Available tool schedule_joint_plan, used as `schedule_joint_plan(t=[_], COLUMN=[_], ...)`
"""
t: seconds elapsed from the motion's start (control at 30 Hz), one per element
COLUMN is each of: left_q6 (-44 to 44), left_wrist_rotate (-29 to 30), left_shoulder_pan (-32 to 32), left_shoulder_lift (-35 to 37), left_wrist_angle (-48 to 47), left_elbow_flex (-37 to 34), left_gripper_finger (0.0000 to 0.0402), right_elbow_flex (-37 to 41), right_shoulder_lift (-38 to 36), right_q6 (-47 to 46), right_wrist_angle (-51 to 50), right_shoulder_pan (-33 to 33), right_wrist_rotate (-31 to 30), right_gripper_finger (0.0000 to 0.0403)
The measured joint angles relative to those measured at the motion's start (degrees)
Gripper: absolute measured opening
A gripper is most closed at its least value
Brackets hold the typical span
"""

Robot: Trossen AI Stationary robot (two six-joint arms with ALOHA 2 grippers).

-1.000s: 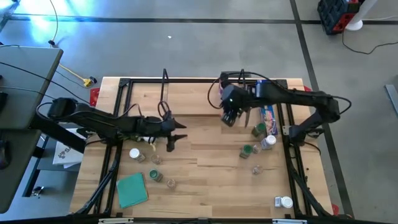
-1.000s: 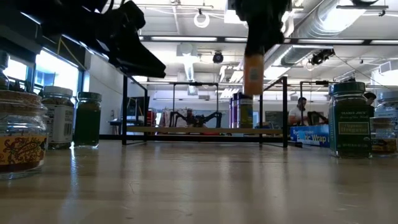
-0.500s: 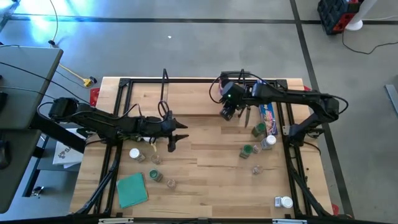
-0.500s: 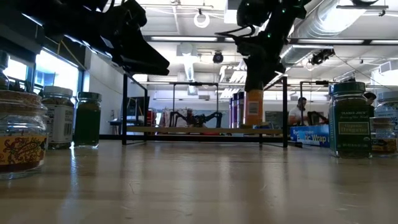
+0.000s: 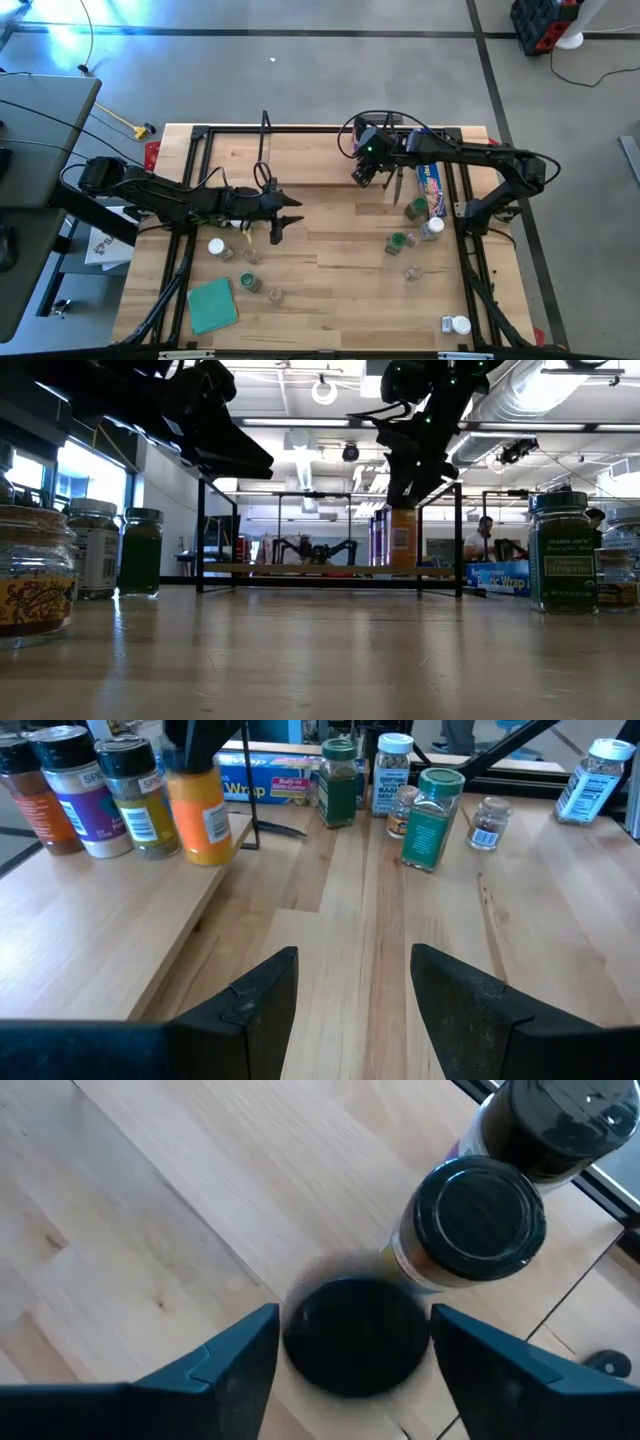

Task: Shelf spices
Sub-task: Put the black orange seasoning bottle on the shelf

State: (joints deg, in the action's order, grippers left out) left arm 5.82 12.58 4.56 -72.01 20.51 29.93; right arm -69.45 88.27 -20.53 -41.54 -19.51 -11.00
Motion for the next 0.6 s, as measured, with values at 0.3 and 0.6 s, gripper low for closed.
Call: schedule_joint_plan(t=[0.3,0.6], left_q6=[0.02,0.07], left_wrist_rotate=[-0.02,-0.02], left_shoulder_pan=[0.00,0.00], left_shoulder_lift=[0.00,0.00], left_wrist_angle=[-0.06,0.27], left_elbow_flex=[0.00,-0.04], left_gripper_finger=[0.0190,0.0190], right_elbow_flex=[-2.32,-8.05], right_shoulder_lift=[-0.44,-0.64], right_q6=[0.05,1.37], right_wrist_angle=[-2.58,-8.06], right_shoulder_pan=[0.06,5.21], right_wrist_rotate=[-1.74,-3.30], right_gripper_finger=[0.0264,0.0238])
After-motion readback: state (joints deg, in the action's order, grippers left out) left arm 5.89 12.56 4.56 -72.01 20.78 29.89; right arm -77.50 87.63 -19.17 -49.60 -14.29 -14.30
